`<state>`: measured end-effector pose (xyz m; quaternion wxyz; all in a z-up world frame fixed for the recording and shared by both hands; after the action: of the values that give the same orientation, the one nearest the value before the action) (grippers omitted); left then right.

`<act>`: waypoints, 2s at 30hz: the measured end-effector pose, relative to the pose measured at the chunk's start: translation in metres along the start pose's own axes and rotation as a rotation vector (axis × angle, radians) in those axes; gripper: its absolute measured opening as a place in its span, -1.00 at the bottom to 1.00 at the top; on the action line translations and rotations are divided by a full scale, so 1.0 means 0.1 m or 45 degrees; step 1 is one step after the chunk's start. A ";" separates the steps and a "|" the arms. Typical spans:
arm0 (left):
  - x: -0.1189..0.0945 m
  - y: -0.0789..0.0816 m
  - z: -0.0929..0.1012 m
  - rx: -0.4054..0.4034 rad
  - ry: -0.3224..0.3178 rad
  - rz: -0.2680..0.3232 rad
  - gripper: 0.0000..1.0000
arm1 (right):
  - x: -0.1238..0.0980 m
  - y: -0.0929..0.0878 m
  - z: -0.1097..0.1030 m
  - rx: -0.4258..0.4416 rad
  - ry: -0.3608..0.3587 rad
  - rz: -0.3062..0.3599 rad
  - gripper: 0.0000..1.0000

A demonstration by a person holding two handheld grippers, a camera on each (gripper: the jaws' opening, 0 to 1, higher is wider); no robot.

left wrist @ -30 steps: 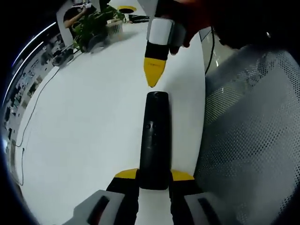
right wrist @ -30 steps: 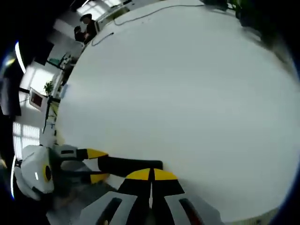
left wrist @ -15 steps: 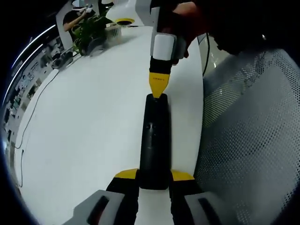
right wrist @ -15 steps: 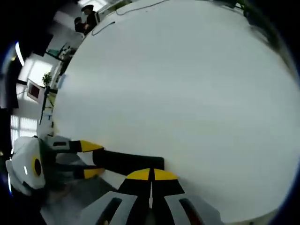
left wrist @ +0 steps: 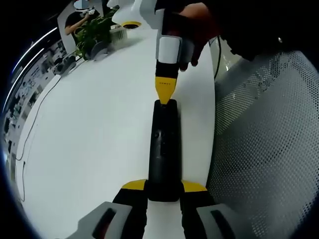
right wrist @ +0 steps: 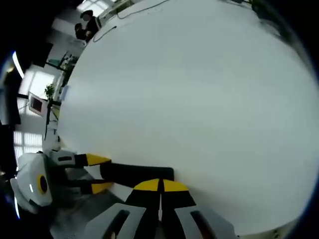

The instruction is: Press the specified remote control buttons in sequence, fully releasing each button before pressing the next.

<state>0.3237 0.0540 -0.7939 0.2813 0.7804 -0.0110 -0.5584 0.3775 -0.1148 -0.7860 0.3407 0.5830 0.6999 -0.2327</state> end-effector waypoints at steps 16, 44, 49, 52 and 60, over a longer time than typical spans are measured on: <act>-0.01 -0.01 0.01 0.005 0.006 0.008 -0.51 | 0.04 -0.02 -0.14 -0.043 0.042 0.015 -1.00; 0.00 -0.01 0.00 0.007 0.000 0.011 -0.51 | 0.07 -0.02 -0.12 -0.134 -0.038 -0.018 -1.00; 0.00 0.00 0.00 0.007 0.000 0.007 -0.51 | 0.08 -0.05 -0.16 -0.229 -0.091 -0.009 -1.00; 0.00 0.00 0.00 0.007 -0.001 0.000 -0.51 | 0.09 -0.04 -0.16 -0.249 -0.100 -0.011 -1.00; 0.00 0.00 0.00 0.007 -0.007 0.004 -0.51 | 0.08 -0.02 -0.14 -0.208 -0.065 -0.023 -1.00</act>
<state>0.3241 0.0543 -0.7939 0.2801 0.7797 -0.0146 -0.5599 0.3719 -0.1000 -0.7824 0.4025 0.5409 0.7129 -0.1928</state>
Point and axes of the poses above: the point that each gripper's makers call its tool centre point, and the gripper's own axes: x roughly forward along the fingers, z roughly to its right, y roughly out of its top, the point moved 8 cm from there along -x, roughly backward along the fingers, and after that the axes turned 14 degrees about y, right-handed, at the moved point
